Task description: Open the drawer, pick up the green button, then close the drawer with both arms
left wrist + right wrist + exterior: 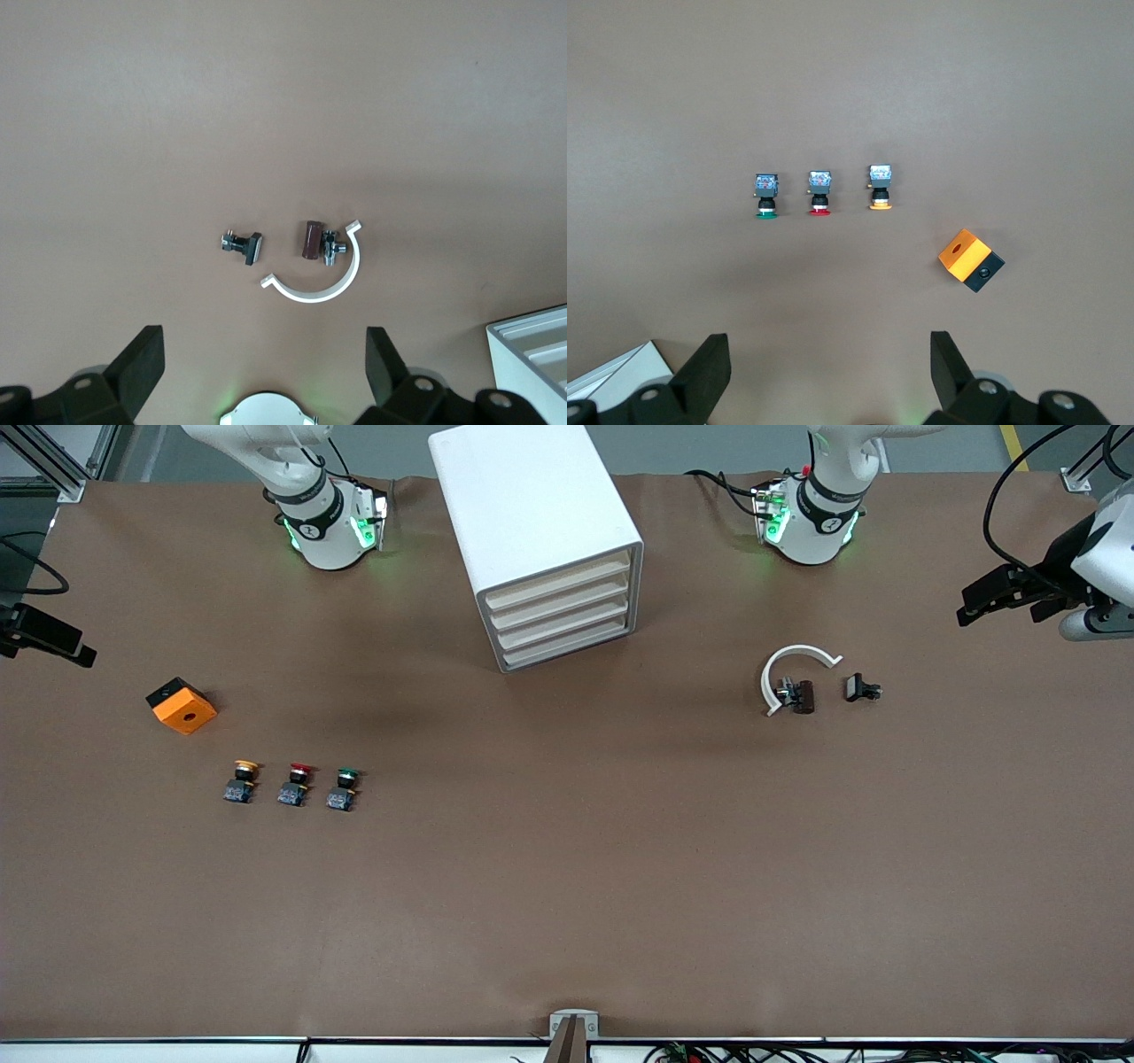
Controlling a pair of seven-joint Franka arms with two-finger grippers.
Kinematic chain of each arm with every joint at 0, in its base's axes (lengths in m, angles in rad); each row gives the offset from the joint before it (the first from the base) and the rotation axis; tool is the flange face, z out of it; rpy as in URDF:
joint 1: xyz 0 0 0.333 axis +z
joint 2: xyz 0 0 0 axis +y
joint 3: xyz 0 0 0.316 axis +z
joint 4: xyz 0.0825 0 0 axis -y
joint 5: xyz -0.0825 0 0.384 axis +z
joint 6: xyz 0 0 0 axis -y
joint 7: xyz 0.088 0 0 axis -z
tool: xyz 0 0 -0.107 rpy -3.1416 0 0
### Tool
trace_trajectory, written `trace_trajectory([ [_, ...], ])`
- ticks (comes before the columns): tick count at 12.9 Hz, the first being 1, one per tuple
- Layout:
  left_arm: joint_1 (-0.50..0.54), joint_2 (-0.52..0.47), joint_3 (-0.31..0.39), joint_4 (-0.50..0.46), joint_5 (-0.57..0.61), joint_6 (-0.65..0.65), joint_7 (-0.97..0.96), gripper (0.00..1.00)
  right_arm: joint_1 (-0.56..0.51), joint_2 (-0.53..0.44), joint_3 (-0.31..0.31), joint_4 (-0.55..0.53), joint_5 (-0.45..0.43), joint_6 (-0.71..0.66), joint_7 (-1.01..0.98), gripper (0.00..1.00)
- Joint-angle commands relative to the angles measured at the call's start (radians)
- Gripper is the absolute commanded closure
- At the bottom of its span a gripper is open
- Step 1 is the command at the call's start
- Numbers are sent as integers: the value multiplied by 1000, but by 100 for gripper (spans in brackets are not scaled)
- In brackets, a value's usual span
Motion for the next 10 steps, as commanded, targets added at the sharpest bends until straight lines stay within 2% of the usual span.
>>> trace_trajectory([
  [1, -5, 32, -14, 73, 11, -5, 2, 0, 12, -79, -9, -98, 9, 44, 16, 0],
  [3, -5, 40, -17, 109, 10, -13, -4, 0, 2, -79, 0, -96, 7, 47, 14, 0],
  [5, -8, 43, -18, 114, 10, -13, -45, 0, -41, -79, 50, -96, 7, 52, 14, 0],
  [7, -6, 50, -43, 115, 10, -11, -80, 0, -44, -79, 58, -92, 1, 53, 14, 0],
  [10, -5, 50, -43, 115, 11, -11, -68, 0, -40, -79, 57, -92, -1, 61, 5, 0],
])
